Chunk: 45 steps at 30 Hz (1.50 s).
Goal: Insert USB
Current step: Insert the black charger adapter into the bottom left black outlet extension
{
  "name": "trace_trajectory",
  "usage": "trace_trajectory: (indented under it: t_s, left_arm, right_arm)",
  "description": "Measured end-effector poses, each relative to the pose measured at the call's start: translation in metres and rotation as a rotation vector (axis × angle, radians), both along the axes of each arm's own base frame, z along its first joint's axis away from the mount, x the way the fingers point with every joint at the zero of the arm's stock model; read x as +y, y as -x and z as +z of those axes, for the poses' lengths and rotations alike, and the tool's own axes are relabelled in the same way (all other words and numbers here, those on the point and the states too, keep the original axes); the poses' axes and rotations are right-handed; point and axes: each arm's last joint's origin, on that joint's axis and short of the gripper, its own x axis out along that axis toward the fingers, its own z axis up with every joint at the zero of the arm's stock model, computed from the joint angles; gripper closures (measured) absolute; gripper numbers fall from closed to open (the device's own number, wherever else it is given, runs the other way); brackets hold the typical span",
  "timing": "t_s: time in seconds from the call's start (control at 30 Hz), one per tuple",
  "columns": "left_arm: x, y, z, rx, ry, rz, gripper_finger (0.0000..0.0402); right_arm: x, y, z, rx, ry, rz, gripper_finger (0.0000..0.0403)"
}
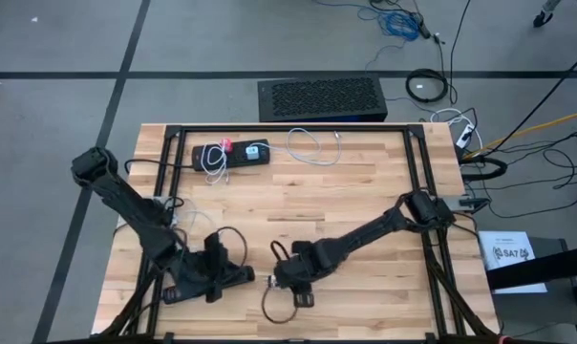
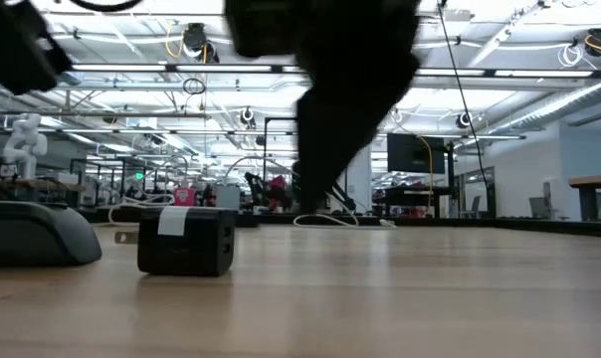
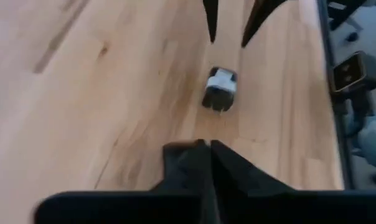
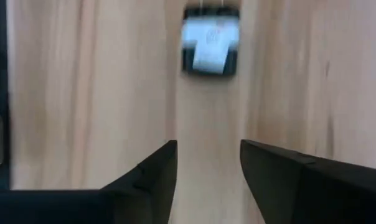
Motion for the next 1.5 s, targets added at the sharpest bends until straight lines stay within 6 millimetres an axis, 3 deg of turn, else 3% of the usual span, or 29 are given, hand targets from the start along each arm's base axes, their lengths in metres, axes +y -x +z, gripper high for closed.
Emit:
trace_trajectory:
  t_s: [0.23, 0.47, 0.77, 0.93, 1.5]
  left_arm:
    - [0.001, -0.035, 0.008, -0.118, 0.090, -0.182, 0.0281]
    - [-0.005, -0.078, -0.010, -0.059, 0.024, -0.285, 0.0212]
    - [-0.012, -0.130, -0.023, 0.187, -0.148, -0.335, 0.0207]
    - [-0.014, -0.149, -0.030, 0.254, -0.121, -0.347, 0.0207]
    - [-0.008, -0.157, -0.041, 0.320, -0.149, -0.371, 0.0207]
  right_arm:
    - [0.036, 0.041, 0.020, 0.088, 0.098, -0.078, 0.0215]
    - [0.076, 0.075, 0.021, 0.095, 0.156, -0.194, 0.0209]
    - [0.093, 0.089, 0.021, 0.062, 0.175, -0.253, 0.0209]
    - [0.093, 0.089, 0.021, 0.062, 0.177, -0.257, 0.0209]
    - [0.095, 0.091, 0.022, 0.046, 0.195, -0.252, 0.0209]
